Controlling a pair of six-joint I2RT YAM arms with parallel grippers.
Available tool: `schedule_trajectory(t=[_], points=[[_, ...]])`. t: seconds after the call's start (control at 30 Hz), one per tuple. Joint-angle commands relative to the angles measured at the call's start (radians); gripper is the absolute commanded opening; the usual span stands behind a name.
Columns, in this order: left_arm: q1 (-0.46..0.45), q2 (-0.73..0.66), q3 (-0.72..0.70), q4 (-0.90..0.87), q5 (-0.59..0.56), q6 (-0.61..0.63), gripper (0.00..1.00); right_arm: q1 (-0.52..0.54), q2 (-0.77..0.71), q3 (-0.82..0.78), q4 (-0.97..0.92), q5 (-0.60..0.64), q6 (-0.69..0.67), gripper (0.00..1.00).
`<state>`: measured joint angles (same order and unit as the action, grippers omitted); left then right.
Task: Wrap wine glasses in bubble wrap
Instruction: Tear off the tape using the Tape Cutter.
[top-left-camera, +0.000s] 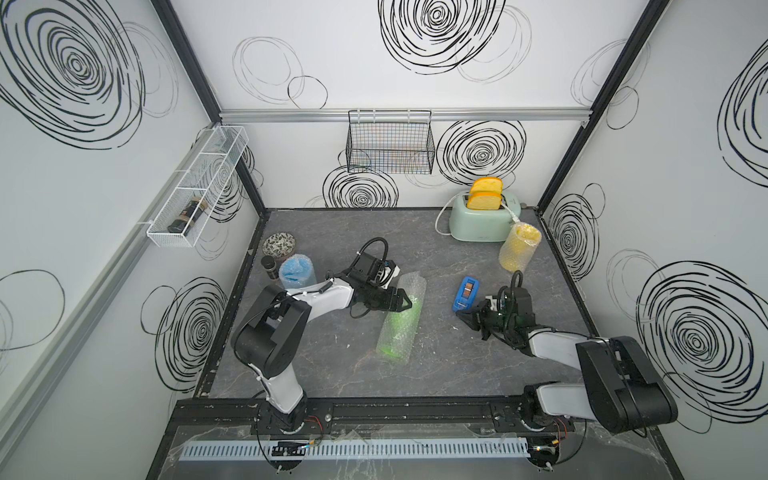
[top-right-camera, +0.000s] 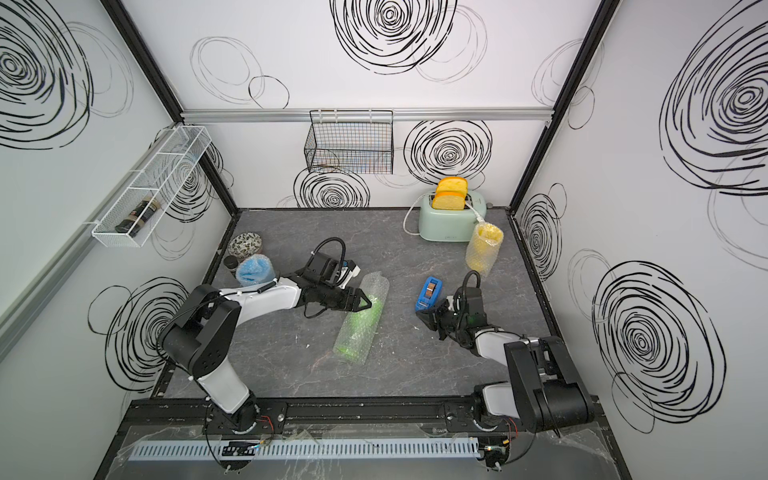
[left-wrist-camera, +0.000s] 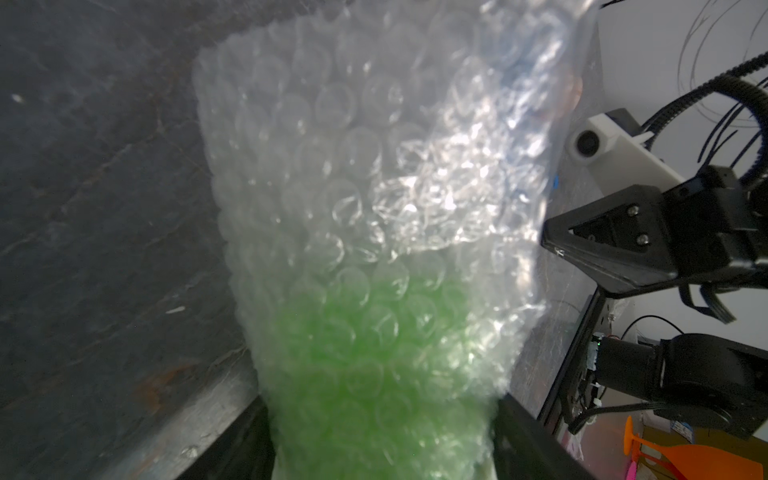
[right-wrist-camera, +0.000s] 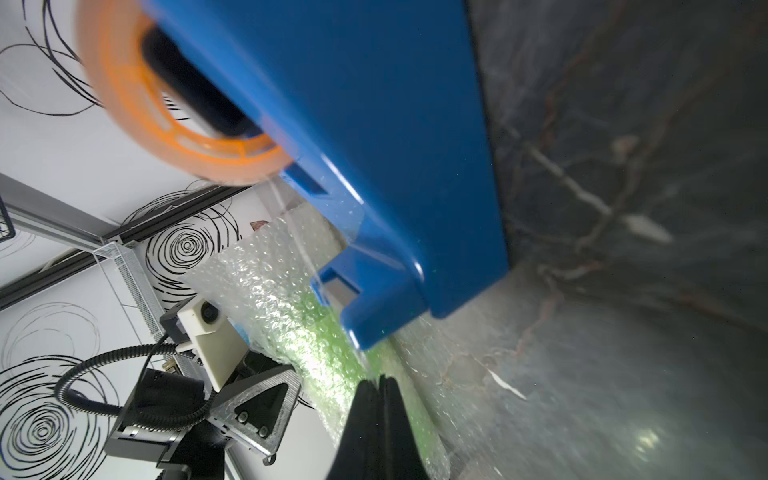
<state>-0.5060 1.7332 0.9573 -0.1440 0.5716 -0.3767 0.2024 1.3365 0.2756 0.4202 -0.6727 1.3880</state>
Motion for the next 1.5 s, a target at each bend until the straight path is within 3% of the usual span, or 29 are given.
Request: schedule_trajectory(t=[0.0, 0.27, 0.47, 0.63, 0.77, 0.93, 1.1, 1.47], points=[[-0.015, 0.019, -0.034, -0.090, -0.056, 0.019, 0.78, 0.034, 0.045, -0.022, -0.020, 0.056, -0.037, 0.00], [-0.017, 0.016, -0.032, -0.092, -0.057, 0.021, 0.78, 0.099, 0.137, 0.000, -0.068, 0.163, -0.090, 0.00], [-0.017, 0.002, -0.038, -0.095, -0.066, 0.024, 0.78, 0.135, 0.057, 0.013, -0.136, 0.148, -0.122, 0.00], [-0.017, 0.001, -0.038, -0.095, -0.063, 0.026, 0.78, 0.180, -0.066, 0.189, -0.385, 0.098, -0.388, 0.00], [-0.017, 0.008, -0.032, -0.096, -0.058, 0.027, 0.78, 0.232, -0.078, 0.350, -0.597, 0.016, -0.639, 0.00], [-0.019, 0.016, -0.026, -0.099, -0.053, 0.027, 0.78, 0.328, -0.029, 0.455, -0.718, -0.042, -0.851, 0.00], [-0.019, 0.028, -0.017, -0.105, -0.056, 0.034, 0.78, 0.394, 0.058, 0.556, -0.800, -0.053, -0.965, 0.00], [-0.025, 0.042, -0.008, -0.111, -0.050, 0.038, 0.78, 0.490, 0.259, 0.731, -0.896, -0.045, -1.070, 0.00]])
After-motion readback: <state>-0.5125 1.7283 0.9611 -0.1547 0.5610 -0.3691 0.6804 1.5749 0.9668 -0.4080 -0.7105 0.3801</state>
